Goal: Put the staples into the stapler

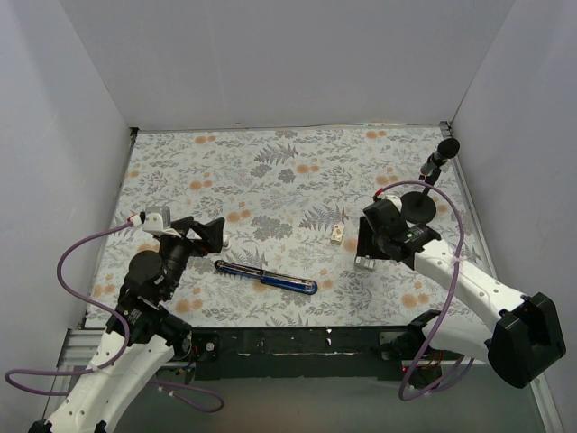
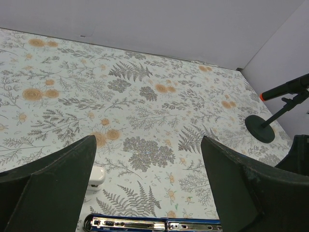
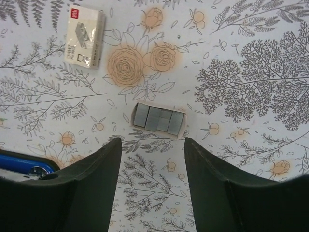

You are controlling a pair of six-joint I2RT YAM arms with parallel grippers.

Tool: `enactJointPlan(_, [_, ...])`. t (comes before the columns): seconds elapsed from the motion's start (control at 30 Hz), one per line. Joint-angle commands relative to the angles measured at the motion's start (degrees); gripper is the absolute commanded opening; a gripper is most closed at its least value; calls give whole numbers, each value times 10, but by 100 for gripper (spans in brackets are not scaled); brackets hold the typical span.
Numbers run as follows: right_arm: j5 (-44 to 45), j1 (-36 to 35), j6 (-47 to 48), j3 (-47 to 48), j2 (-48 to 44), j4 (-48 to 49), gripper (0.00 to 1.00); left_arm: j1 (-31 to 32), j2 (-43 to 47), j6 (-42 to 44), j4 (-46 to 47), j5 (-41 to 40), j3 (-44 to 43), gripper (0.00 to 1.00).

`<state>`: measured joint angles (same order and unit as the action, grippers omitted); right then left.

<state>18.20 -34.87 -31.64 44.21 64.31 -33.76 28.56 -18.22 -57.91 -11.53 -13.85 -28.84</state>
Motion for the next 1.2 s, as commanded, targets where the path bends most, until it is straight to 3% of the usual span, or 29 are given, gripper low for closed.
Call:
enactJointPlan(0.0, [-46, 37, -26, -26, -10, 31, 55, -6, 6, 3, 6, 9, 2, 91])
enactJointPlan(0.1, [-56, 50, -23, -36, 5, 54, 47, -6, 7, 3, 6, 8, 1, 90])
enactJointPlan(0.63, [-83, 70, -18, -73, 62, 119, 35, -7, 8, 3, 7, 10, 2, 91])
enactJointPlan(1.17, [-95, 81, -17, -84, 84, 142, 34, -8, 9, 3, 5, 11, 3, 91])
